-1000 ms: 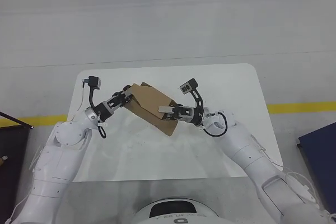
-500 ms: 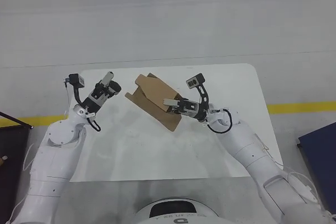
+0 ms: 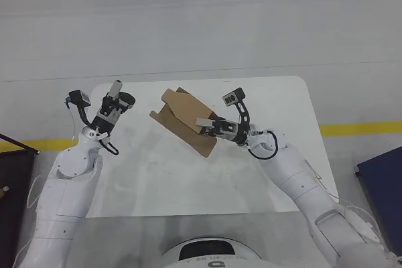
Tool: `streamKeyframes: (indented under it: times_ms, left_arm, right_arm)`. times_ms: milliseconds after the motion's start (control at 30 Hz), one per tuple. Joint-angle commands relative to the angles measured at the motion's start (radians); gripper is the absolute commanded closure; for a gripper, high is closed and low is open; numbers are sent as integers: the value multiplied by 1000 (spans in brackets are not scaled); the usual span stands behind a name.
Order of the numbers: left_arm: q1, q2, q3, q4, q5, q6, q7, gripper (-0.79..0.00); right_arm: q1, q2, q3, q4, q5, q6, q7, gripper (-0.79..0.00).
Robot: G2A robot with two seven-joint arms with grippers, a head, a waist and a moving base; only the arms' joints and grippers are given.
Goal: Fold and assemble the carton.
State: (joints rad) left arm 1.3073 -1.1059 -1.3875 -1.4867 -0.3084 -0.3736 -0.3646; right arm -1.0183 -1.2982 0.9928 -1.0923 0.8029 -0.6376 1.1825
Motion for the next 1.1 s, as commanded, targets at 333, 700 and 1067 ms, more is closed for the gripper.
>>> streamKeyframes:
  times_ms: [333, 700, 1067]
  left_arm:
    - [0, 0, 0, 0, 0, 0, -1, -785]
    - [0, 0, 0, 0, 0, 0, -1, -785]
    - [0, 0, 0, 0, 0, 0, -1, -785]
  right_arm:
    - [-72, -17, -7, -78, 340, 213, 51, 0]
    - [-74, -59, 8, -24, 749, 490, 164, 0]
    - [-74, -62, 6, -30, 765, 494, 162, 0]
